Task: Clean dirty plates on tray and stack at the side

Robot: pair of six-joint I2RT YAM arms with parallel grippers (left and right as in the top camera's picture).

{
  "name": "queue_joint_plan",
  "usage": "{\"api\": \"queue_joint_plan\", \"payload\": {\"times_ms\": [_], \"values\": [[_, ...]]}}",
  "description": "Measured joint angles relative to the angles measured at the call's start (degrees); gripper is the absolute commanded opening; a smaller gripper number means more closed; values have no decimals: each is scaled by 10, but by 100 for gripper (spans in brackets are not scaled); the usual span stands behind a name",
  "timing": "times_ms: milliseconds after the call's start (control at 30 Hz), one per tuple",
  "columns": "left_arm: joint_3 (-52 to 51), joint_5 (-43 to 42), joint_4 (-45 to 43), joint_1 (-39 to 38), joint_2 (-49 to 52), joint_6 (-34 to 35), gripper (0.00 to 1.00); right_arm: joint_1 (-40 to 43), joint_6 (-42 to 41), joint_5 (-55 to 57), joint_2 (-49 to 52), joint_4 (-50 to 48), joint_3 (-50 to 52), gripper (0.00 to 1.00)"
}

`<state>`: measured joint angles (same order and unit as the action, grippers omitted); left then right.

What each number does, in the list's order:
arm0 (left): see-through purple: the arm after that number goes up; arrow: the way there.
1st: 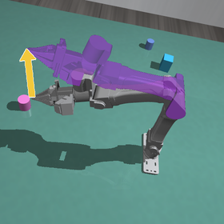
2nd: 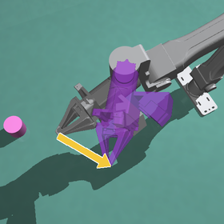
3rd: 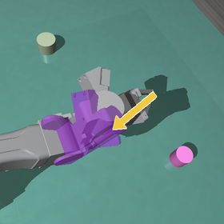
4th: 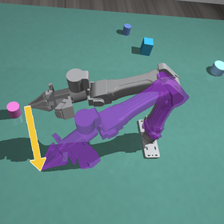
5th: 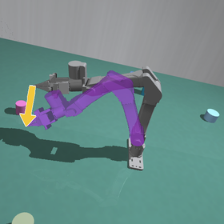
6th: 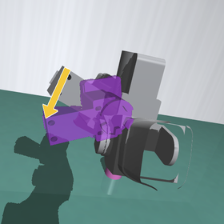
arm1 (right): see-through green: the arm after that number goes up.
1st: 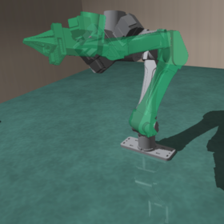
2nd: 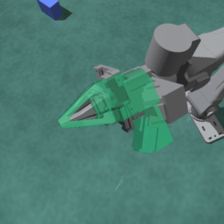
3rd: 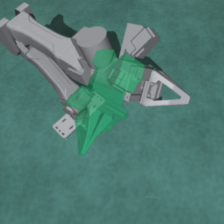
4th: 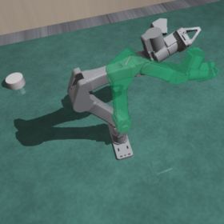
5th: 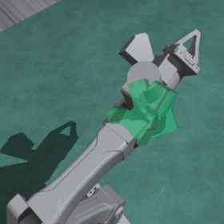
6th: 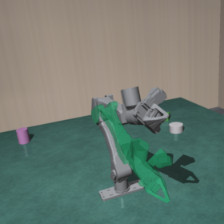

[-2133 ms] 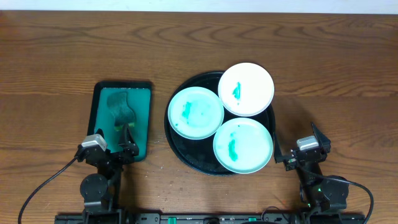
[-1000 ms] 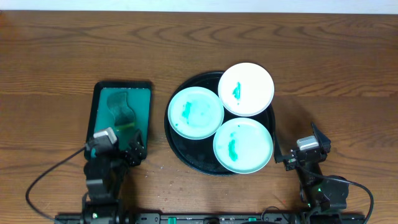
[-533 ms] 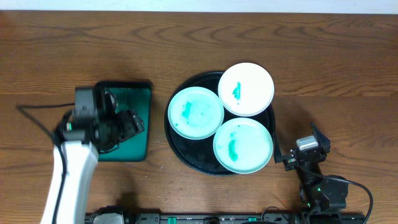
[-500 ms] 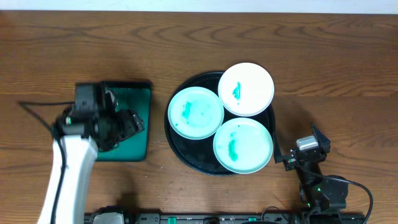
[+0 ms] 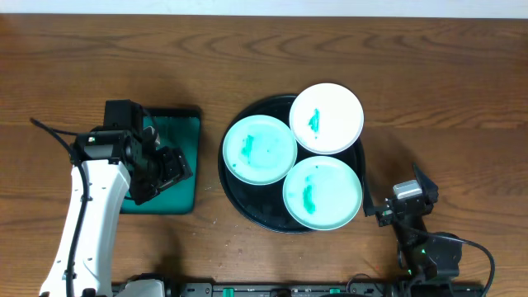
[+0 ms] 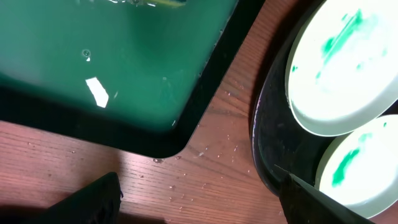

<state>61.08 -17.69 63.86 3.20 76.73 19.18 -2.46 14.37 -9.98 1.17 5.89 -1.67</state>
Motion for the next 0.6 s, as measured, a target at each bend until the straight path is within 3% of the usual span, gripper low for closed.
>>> {"api": "queue_joint_plan", "payload": {"times_ms": [600], "values": [[0, 0, -15, 0, 0, -76, 82, 0, 0, 0, 0, 0, 0, 99]]}}
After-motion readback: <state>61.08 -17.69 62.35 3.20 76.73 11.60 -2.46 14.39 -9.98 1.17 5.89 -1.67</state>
